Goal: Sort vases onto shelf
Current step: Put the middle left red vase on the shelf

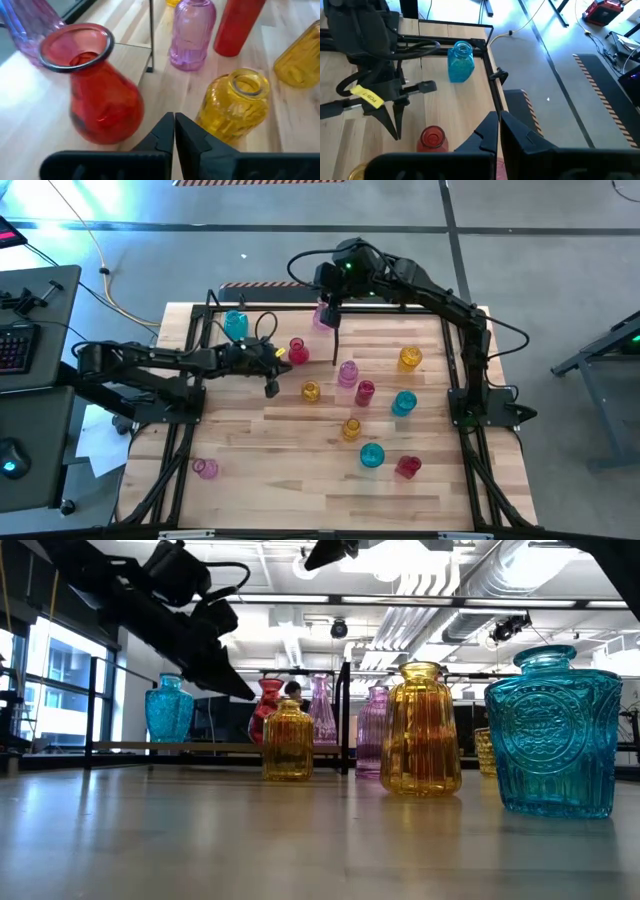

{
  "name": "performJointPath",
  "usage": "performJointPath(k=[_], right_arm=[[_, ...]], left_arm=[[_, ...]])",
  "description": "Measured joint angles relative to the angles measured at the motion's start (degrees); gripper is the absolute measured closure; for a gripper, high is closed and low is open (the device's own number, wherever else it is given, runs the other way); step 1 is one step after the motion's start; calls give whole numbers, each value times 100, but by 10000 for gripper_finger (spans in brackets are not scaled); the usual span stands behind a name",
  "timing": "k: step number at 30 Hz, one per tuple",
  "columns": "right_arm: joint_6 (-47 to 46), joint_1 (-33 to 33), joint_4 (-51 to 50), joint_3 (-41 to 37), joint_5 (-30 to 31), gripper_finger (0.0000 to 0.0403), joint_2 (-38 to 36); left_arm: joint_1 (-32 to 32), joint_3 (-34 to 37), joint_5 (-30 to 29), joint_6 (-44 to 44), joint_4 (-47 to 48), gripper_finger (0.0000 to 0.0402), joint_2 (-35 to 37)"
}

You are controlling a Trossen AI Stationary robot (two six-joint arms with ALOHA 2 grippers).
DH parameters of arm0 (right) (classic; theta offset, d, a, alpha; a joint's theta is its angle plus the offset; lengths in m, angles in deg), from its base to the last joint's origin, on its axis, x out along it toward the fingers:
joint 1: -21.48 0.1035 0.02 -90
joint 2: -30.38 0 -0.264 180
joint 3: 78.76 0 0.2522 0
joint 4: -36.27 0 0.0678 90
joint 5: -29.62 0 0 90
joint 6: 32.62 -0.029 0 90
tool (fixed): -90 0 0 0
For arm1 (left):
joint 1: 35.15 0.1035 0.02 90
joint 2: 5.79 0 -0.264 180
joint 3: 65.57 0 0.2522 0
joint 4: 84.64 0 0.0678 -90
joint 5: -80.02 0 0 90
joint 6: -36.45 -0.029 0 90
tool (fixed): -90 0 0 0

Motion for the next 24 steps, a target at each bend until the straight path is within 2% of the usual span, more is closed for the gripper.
performJointPath(k=[6,24], right_arm=[[53,0,51,0,0,403,1],[152,-90,66,-2,146,403,7]], left_arm=[[130,-8,171,3,-461,401,-252],[774,-467,327,-210,-432,401,-934]])
